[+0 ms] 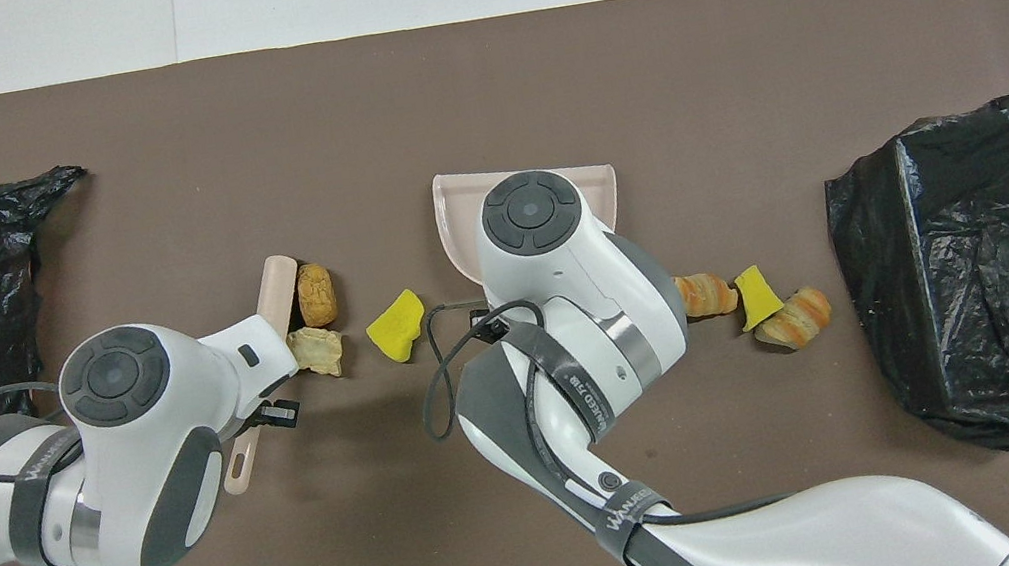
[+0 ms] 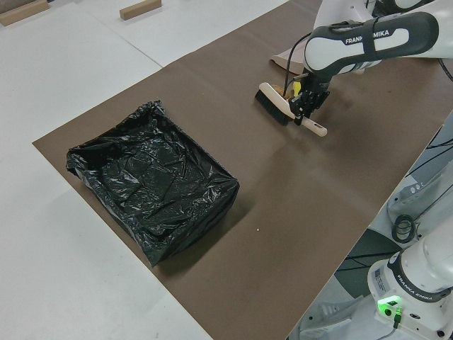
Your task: Sweep and dump trash in bin
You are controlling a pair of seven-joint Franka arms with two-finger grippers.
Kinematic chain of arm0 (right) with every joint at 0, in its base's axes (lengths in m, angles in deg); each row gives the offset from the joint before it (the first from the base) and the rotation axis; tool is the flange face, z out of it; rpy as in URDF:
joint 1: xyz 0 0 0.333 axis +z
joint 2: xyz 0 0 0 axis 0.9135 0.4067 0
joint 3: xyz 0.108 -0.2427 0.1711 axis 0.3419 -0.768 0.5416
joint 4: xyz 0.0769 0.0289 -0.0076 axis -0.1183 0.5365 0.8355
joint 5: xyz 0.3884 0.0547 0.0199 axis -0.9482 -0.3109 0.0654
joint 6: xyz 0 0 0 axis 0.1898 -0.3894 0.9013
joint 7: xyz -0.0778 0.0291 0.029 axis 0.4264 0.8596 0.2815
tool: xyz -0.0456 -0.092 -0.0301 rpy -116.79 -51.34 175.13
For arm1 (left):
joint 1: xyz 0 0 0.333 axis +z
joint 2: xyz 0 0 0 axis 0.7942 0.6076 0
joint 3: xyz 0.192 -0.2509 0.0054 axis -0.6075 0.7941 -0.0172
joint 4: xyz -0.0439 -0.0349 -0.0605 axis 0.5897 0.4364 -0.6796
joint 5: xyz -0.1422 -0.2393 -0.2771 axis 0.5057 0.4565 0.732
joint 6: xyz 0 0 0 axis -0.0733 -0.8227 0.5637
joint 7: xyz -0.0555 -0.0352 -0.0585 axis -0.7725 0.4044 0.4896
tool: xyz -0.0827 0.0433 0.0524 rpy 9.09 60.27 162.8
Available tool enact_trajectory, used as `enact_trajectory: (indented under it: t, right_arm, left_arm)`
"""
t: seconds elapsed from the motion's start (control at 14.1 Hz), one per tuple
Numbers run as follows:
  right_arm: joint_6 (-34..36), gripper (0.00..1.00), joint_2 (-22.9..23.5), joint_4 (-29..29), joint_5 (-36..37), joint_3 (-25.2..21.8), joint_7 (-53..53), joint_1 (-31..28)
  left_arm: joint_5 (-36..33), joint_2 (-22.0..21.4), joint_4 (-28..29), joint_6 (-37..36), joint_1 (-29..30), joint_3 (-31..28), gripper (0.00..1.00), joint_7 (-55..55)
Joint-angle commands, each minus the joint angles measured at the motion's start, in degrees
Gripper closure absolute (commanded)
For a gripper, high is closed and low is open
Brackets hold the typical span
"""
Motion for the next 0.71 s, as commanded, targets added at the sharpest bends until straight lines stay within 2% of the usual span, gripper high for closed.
enact_trajectory:
  t: [0.0,0.28,0.5,0.64]
  right_arm:
    - [3.5,1.0,-4.9,1.3,-1.2,0.1,15.0,-4.1]
    - [11.1,1.0,-10.1,2.6,-0.7,0.0,43.5,-10.7]
    - [6.0,1.0,-11.3,6.9,2.2,-0.1,69.5,-11.7]
    - [2.3,1.0,-11.9,9.0,5.7,-0.1,79.5,-11.7]
  left_arm:
    - [1.0,-2.4,2.3,-0.6,-1.6,-1.0,1.0,-1.7]
    - [1.0,-2.5,2.2,-1.6,-1.0,-1.1,1.0,-3.5]
    - [1.0,-2.5,2.2,-2.0,-0.9,-1.1,1.0,-4.0]
    - [1.0,-2.5,2.2,-2.4,-0.9,-1.1,1.0,-4.0]
